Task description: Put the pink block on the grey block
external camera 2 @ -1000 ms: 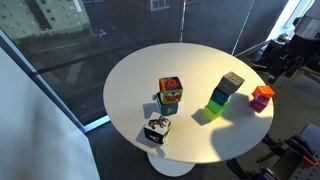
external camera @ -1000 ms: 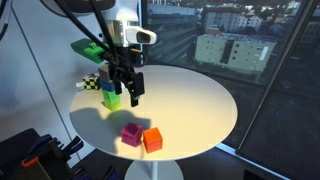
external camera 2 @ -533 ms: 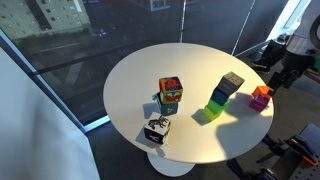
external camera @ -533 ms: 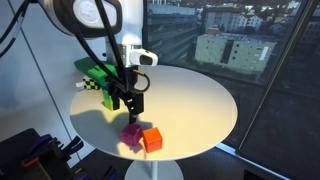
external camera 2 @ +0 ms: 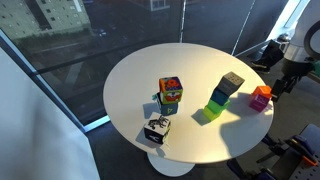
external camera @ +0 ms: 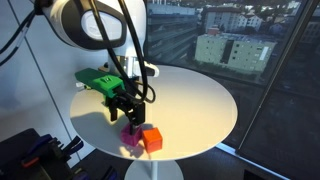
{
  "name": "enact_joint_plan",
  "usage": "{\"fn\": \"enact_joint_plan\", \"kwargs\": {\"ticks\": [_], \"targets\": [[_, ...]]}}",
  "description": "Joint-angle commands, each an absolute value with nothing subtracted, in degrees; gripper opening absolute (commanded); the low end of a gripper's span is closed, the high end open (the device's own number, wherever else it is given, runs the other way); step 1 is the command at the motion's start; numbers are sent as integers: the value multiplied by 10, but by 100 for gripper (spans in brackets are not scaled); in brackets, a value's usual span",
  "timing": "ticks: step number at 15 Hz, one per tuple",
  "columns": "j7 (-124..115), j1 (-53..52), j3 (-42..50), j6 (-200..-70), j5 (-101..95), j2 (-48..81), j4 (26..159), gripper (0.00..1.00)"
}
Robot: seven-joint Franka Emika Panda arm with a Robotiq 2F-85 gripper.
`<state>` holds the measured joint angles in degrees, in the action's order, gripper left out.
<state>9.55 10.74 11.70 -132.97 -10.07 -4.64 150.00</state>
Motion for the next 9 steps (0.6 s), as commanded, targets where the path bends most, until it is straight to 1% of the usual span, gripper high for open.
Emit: {"fn": "enact_joint_plan", "kwargs": {"ticks": [1,9], "targets": [[113,115,122,-1344,-120,-38,1502,100],[121,114,123,-1387,-147,-24,1515,100]]}}
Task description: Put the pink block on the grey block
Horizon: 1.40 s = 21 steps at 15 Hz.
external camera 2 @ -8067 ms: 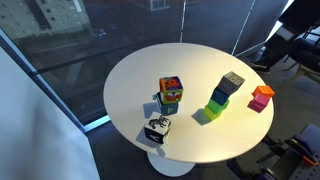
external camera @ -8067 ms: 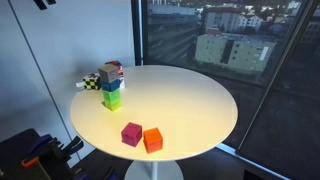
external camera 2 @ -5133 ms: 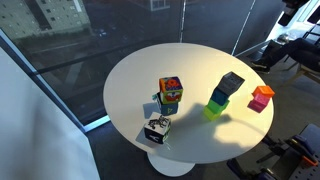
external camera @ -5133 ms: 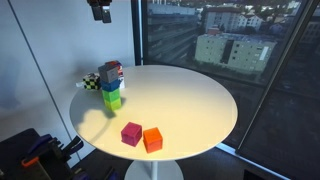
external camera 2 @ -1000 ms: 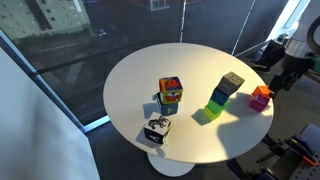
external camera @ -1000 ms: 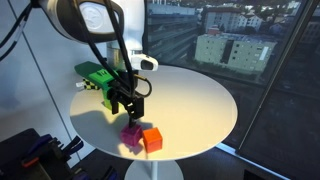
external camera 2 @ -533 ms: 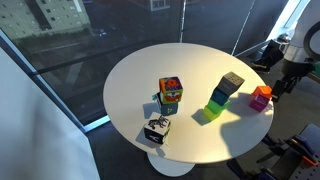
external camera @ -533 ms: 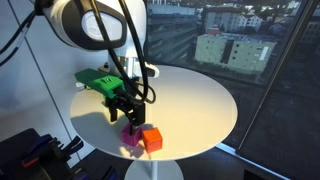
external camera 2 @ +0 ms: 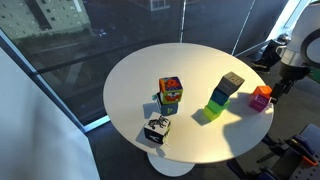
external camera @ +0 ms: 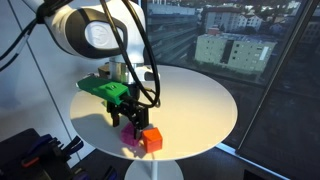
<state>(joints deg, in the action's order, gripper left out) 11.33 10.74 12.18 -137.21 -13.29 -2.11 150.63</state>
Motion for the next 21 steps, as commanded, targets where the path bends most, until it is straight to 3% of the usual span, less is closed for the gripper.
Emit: {"fn": "enact_joint_plan", "kwargs": {"ticks": [1,21], "targets": [[124,112,121,-1379,-139,-28,1513,100],[110,108,117,-1426,-137,35,1506,100]]}}
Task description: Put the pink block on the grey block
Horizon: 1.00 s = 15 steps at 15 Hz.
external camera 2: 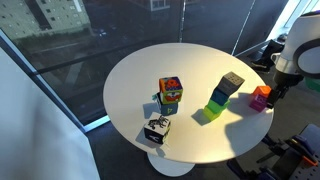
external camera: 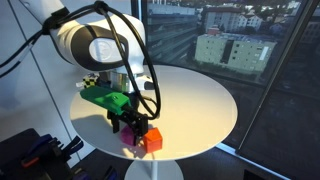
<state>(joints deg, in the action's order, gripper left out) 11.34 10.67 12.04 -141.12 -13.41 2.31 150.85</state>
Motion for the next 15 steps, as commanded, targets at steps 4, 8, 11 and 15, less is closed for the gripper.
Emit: {"fn": "enact_joint_plan", "kwargs": {"ticks": [4,8,11,15], "targets": [[105,107,117,-1440,-141,52,1504,100],[108,106,116,-1460,-134,65,1499,100],[112,106,114,-1472,-126,68,1496,100],[115,105,109,-1486,-115,74,1491,100]]}}
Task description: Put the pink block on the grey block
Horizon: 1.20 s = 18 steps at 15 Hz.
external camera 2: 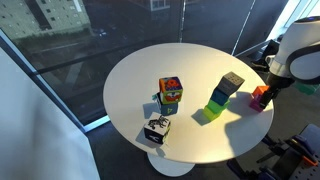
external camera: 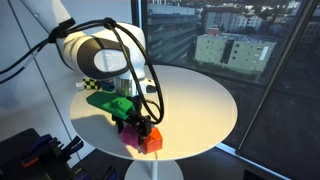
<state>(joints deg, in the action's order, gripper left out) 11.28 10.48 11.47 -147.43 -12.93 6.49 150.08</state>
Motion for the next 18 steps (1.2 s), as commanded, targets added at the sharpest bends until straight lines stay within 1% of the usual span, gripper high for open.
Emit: {"fn": "enact_joint_plan", "kwargs": {"ticks": [1,12,13,14,15,17,18], "targets": [[115,105,107,-1488,-114,75,1490,100],[116,103,93,-1514,-93,91,1483,100],[114,102,92,-1512,-92,91,1482,75],[112,102,92,-1512,-92,92,1480,73],[109,101,92,-1510,-95,92,1479,66],[101,99,93,-1506,-99,88,1477,47],[96,98,94,-1505,-101,86,1476,40]]}}
